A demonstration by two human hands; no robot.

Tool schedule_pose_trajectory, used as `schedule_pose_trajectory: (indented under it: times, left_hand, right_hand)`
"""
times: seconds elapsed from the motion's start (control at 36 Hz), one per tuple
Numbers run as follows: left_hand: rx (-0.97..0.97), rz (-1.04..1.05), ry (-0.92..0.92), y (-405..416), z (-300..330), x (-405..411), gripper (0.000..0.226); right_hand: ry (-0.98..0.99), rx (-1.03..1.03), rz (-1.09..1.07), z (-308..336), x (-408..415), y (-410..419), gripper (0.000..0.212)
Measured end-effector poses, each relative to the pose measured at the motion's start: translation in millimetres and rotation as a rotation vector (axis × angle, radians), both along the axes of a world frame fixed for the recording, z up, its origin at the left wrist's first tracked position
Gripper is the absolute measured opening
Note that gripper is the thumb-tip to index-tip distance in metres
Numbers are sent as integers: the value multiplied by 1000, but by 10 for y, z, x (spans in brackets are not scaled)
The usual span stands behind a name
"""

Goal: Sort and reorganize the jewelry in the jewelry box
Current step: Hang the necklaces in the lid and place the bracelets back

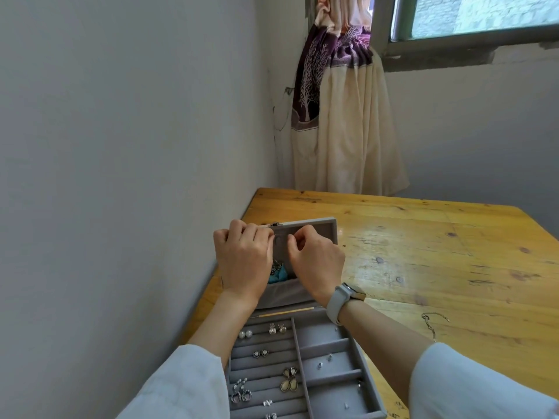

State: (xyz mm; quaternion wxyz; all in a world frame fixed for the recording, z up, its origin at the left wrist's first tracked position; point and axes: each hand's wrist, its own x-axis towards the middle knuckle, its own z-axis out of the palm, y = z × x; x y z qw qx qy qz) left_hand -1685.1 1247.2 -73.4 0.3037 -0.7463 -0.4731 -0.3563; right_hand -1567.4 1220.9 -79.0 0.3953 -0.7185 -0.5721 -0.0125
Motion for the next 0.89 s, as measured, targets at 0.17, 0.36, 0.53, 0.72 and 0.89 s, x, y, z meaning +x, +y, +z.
schedule_pose_trajectory:
  times: [0.17, 0.36, 0.53, 0.72, 0.89]
  left_hand:
    - [-23, 36, 5, 18, -38, 13, 7]
    - [-29, 68, 24, 21, -51, 29, 8]
    - [-38, 65, 9, 31, -49, 44, 7]
    - [-42, 48, 18, 43, -62, 37, 6]
    - [-12, 4, 51, 4, -156, -18, 7]
  right_hand:
    - [-33, -25, -19, -42, -14, 27, 25]
    - [-65, -49, -9, -66, -7, 26, 25]
    - [-79, -42, -6, -56, 9, 26, 26]
    - [-112, -59, 14, -114, 56, -1, 25]
    - [-159, -28, 107, -272, 63, -72, 23]
